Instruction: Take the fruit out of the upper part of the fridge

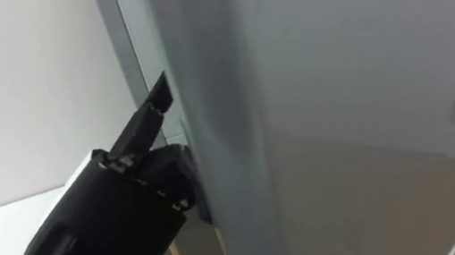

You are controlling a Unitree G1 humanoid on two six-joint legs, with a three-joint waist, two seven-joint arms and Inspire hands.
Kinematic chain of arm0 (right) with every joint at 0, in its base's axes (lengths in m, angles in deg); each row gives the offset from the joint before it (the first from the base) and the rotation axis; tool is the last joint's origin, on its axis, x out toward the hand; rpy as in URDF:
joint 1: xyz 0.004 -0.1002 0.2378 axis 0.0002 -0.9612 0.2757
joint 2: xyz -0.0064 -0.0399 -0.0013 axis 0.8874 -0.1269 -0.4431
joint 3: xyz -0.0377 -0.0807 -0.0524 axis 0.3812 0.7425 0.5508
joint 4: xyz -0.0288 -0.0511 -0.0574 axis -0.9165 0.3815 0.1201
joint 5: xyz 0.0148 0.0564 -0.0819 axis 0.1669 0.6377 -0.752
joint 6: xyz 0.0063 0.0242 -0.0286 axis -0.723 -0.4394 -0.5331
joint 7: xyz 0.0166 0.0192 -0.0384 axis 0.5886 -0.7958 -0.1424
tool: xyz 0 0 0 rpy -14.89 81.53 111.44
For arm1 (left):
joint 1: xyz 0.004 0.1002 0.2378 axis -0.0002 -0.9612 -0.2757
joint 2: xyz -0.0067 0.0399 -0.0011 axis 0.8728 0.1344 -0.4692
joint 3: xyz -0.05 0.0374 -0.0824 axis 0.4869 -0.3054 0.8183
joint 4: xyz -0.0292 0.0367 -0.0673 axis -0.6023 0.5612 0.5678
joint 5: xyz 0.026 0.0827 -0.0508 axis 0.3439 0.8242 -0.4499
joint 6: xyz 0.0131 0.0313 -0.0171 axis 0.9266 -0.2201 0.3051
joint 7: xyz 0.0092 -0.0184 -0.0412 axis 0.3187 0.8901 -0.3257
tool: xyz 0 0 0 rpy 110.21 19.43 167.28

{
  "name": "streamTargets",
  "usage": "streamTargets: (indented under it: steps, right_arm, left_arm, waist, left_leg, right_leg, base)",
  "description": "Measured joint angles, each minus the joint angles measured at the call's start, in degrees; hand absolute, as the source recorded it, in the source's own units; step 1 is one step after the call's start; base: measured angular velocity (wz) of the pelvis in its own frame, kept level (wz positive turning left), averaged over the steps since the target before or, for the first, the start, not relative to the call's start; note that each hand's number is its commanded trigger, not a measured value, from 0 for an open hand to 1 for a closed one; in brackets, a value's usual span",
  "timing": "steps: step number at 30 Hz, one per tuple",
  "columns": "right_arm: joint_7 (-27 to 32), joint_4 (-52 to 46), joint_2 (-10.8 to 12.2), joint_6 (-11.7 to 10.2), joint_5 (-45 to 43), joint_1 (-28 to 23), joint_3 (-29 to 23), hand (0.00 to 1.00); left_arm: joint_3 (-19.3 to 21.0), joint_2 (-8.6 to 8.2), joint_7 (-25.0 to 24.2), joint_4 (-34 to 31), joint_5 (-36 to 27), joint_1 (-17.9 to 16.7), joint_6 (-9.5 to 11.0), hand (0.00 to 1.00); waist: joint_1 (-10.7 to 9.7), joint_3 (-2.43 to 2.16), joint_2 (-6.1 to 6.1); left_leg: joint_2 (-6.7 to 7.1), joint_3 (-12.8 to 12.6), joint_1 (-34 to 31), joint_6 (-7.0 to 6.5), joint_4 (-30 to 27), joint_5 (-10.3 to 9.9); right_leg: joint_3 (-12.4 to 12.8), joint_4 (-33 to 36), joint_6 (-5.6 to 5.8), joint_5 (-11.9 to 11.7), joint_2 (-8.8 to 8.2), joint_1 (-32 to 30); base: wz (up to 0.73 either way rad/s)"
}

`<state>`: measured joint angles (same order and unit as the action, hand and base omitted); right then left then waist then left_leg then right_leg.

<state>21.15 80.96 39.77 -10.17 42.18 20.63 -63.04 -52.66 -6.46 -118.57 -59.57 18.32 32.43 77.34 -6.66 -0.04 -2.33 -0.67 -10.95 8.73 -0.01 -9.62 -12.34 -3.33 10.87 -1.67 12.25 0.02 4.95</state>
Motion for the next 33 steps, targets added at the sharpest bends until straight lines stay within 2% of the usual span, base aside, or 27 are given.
streamTargets:
  steps: [3, 8, 17, 26, 33]
  right_arm:
    - [0.6, -0.1, 0.1, -0.5, 0.0, 0.0, 0.0, 0.0]
    - [1.1, -0.2, 0.1, -0.6, 0.0, 0.0, 0.0, 0.0]
    - [1.0, -0.3, 0.0, -0.4, 0.0, 0.0, -0.8, 0.0]
    - [1.0, -0.4, 0.0, -0.6, 1.9, 0.2, -1.0, 0.0]
    - [1.0, -0.5, 0.0, -0.6, 2.3, 0.4, -1.0, 0.0]
  left_arm:
    - [-0.2, 0.07, -0.6, 0.0, -1.0, 0.0, 0.4, 0.0]
    - [-0.3, 0.06, -1.4, 0.0, -2.1, 0.0, 0.4, 0.0]
    - [-0.6, 0.14, -1.9, 0.0, -2.0, 0.0, 0.3, 0.0]
    - [-2.9, 0.02, -1.8, 0.0, -2.2, 0.5, 0.8, 0.0]
    - [-3.5, -0.03, -1.8, -0.1, -2.3, 1.7, 0.8, 0.0]
  waist:
    - [-1.4, 0.02, 0.04]
    - [-2.4, 0.13, 0.08]
    - [-3.1, 0.24, 0.14]
    - [-3.9, 0.21, 0.37]
    - [-4.1, 0.17, 0.38]
  left_leg:
    - [-0.41, -0.2, 0.0, 0.01, 0.1, 0.0]
    - [-0.73, -1.5, 0.3, 0.02, 0.1, 0.0]
    - [-0.7, -1.7, 0.6, 0.02, 0.1, 0.0]
    - [-0.73, -1.9, 0.7, 0.02, 0.1, 0.0]
    - [-0.8, -3.2, 1.0, 0.02, 0.1, 0.0]
  right_leg:
    - [0.2, 0.1, -0.1, -0.1, -0.02, 0.0]
    - [1.0, 0.0, -0.34, -0.2, 0.24, -0.1]
    - [1.8, 0.1, -0.41, -0.3, 0.31, -0.4]
    - [2.1, 0.2, -0.46, -0.3, 0.5, -0.3]
    - [4.4, 0.7, -0.72, -0.5, 1.16, -1.0]
  base:
    - [-0.04]
    - [-0.1]
    - [-0.04]
    - [-0.01]
    - [-0.16]
